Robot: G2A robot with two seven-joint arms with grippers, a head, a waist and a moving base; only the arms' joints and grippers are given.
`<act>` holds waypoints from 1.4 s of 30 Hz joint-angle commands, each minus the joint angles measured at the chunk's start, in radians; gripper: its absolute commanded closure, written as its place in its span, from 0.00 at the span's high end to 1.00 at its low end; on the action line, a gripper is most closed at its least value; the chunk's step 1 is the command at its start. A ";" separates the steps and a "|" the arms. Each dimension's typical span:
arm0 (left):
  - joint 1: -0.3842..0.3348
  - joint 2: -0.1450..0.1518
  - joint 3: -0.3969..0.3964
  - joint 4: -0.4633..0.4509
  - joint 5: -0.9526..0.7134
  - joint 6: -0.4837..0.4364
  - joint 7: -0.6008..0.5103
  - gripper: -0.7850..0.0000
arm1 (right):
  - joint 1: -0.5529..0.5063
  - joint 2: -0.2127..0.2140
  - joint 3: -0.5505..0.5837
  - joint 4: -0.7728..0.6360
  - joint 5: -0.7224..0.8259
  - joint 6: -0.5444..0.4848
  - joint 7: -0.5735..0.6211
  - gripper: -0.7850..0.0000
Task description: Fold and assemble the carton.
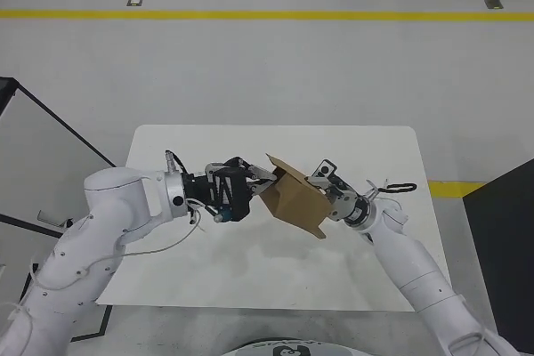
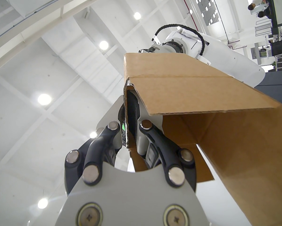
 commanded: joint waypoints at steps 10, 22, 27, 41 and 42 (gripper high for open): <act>0.013 0.003 -0.001 -0.009 0.065 0.006 0.033 0.00 | -0.006 -0.001 0.001 -0.006 -0.003 0.001 -0.007 0.00; 0.028 0.003 -0.027 -0.007 0.014 0.026 0.059 0.00 | -0.009 -0.002 0.004 -0.004 -0.012 0.001 -0.017 0.00; 0.029 0.004 -0.018 -0.021 0.046 0.018 0.059 0.00 | -0.009 -0.002 0.003 -0.004 -0.016 0.002 -0.021 0.00; 0.022 0.004 0.022 -0.038 0.128 0.001 0.062 0.00 | -0.013 -0.004 0.003 -0.011 -0.012 0.008 -0.029 0.00; 0.021 0.004 0.024 -0.038 0.128 0.000 0.062 0.00 | -0.013 -0.004 0.004 -0.011 -0.011 0.008 -0.028 0.00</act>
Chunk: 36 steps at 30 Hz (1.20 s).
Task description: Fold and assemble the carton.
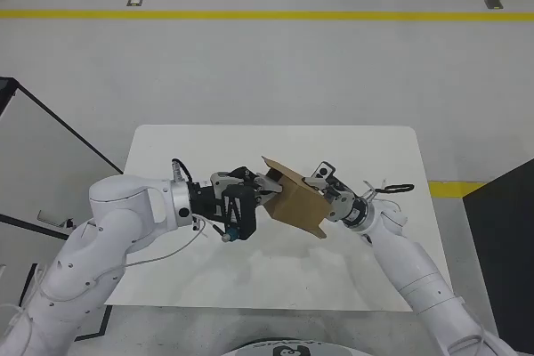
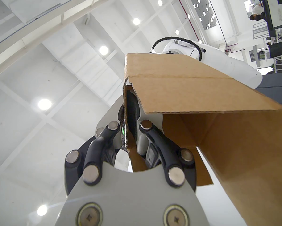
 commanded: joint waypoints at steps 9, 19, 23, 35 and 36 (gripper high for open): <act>-0.008 -0.001 0.020 0.000 0.008 -0.009 -0.006 0.00 | -0.004 -0.001 -0.002 -0.005 -0.002 0.000 0.005 0.00; -0.011 -0.003 0.036 -0.001 -0.003 -0.021 -0.009 0.00 | -0.008 -0.001 -0.001 -0.006 -0.006 -0.003 0.006 0.00; -0.010 -0.002 0.018 0.001 -0.018 -0.013 -0.004 0.00 | -0.012 0.000 0.006 -0.006 -0.004 -0.002 0.010 0.00; 0.006 0.003 -0.038 0.011 -0.043 0.012 0.013 0.00 | -0.021 0.004 0.020 -0.013 -0.009 0.004 0.025 0.00; 0.006 0.003 -0.038 0.014 -0.043 0.014 0.013 0.00 | -0.021 0.004 0.021 -0.013 -0.010 0.004 0.028 0.00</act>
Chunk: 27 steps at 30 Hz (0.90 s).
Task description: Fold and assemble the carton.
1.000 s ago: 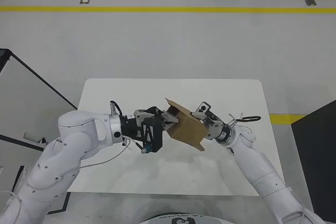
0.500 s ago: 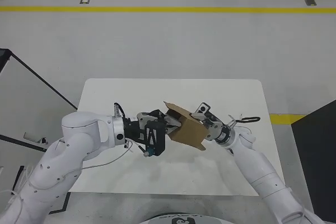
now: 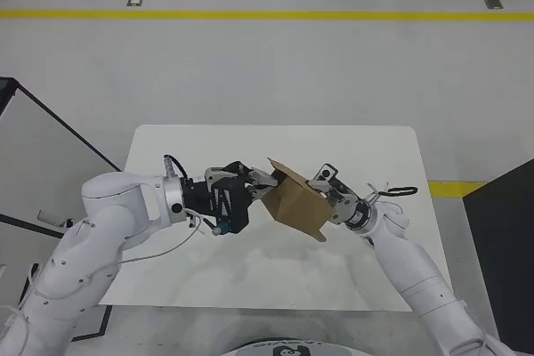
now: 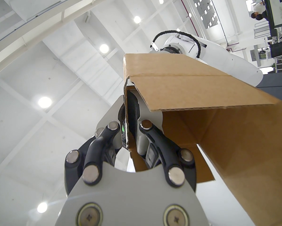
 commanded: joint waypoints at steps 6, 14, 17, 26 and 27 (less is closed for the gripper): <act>-0.003 -0.001 0.004 0.007 -0.003 0.007 0.001 0.00 | 0.001 0.001 0.000 -0.003 -0.003 0.001 0.032 0.00; -0.009 -0.003 0.022 0.009 -0.012 -0.001 0.012 0.00 | 0.004 0.001 -0.002 0.000 -0.002 0.002 0.053 0.00; -0.010 -0.004 0.026 0.013 -0.020 -0.003 0.019 0.00 | 0.005 0.001 -0.003 0.001 0.000 0.002 0.056 0.00; -0.011 -0.004 0.026 0.011 -0.017 -0.002 0.019 0.00 | 0.006 0.001 -0.005 0.005 -0.004 0.007 0.049 0.00; -0.011 -0.004 0.026 0.011 -0.015 -0.002 0.018 0.00 | 0.005 0.001 -0.006 0.005 -0.002 0.010 0.044 0.00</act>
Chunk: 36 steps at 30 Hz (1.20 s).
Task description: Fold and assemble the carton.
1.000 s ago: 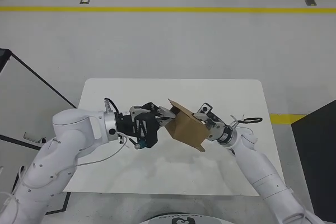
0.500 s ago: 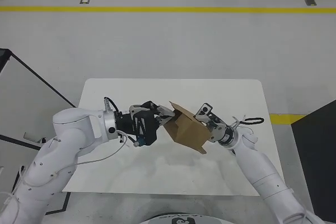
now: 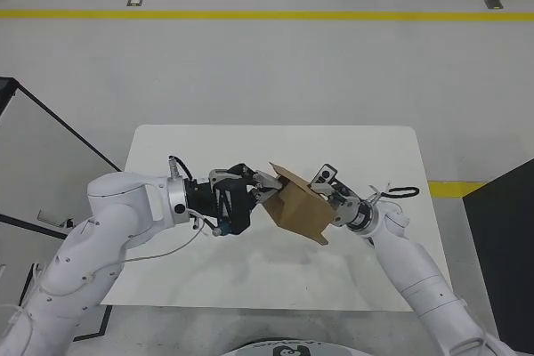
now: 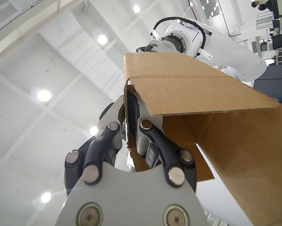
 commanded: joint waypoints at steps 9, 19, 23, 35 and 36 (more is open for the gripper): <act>-0.003 0.002 0.010 -0.014 0.059 -0.012 -0.012 0.00 | 0.001 -0.002 -0.008 -0.001 0.002 0.006 -0.015 0.00; -0.003 0.003 0.026 -0.027 0.106 -0.016 0.008 0.00 | 0.006 -0.005 -0.015 -0.005 0.008 -0.001 -0.015 0.00; -0.006 0.004 0.034 -0.030 0.120 -0.021 0.014 0.00 | 0.009 -0.006 -0.018 -0.003 0.001 -0.015 -0.013 0.00; -0.001 0.005 0.025 -0.023 0.118 -0.011 0.026 0.00 | 0.017 -0.010 -0.022 -0.008 -0.002 -0.064 0.002 0.00; 0.000 0.006 0.022 -0.022 0.116 -0.011 0.027 0.00 | 0.017 -0.011 -0.021 -0.009 0.000 -0.068 0.002 0.00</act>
